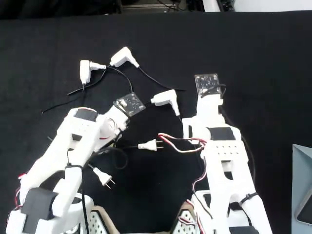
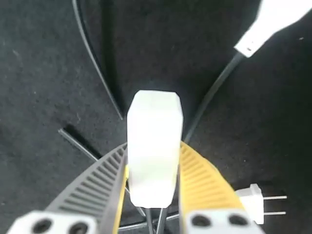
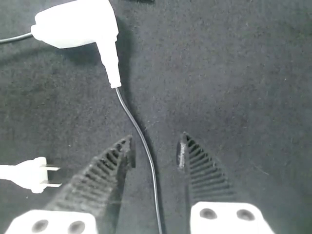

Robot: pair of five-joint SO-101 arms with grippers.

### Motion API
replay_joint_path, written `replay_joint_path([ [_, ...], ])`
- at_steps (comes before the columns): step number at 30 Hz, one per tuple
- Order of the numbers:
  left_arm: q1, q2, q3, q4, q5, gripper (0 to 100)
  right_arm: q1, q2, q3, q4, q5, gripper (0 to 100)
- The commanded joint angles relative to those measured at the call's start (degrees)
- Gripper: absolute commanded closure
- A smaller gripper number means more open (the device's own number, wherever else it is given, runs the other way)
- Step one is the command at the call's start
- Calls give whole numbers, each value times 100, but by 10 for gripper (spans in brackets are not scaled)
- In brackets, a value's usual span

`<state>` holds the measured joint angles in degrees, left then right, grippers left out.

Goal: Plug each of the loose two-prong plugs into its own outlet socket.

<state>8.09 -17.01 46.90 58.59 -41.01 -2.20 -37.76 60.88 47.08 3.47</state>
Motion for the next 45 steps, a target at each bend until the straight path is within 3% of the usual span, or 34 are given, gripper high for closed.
replay_joint_path([
  [1,-110,229,-259,-79,132,788,44,-66,-31,-53,-44,851],
  [4,-171,466,-356,-97,369,711,44,-66,-31,-53,-44,851],
  [24,-1174,563,-1138,-343,387,732,44,-66,-22,-44,-44,851],
  [30,-989,519,-1323,440,387,732,-53,-66,-22,-44,0,851],
  [34,-1226,519,-1859,1187,422,737,-281,-110,-84,193,18,851],
  [40,-2044,79,-2105,1495,659,737,-589,-110,-523,818,730,851],
  [45,-2563,-1196,-1218,1433,677,737,-1266,-101,-716,1134,1697,851],
])
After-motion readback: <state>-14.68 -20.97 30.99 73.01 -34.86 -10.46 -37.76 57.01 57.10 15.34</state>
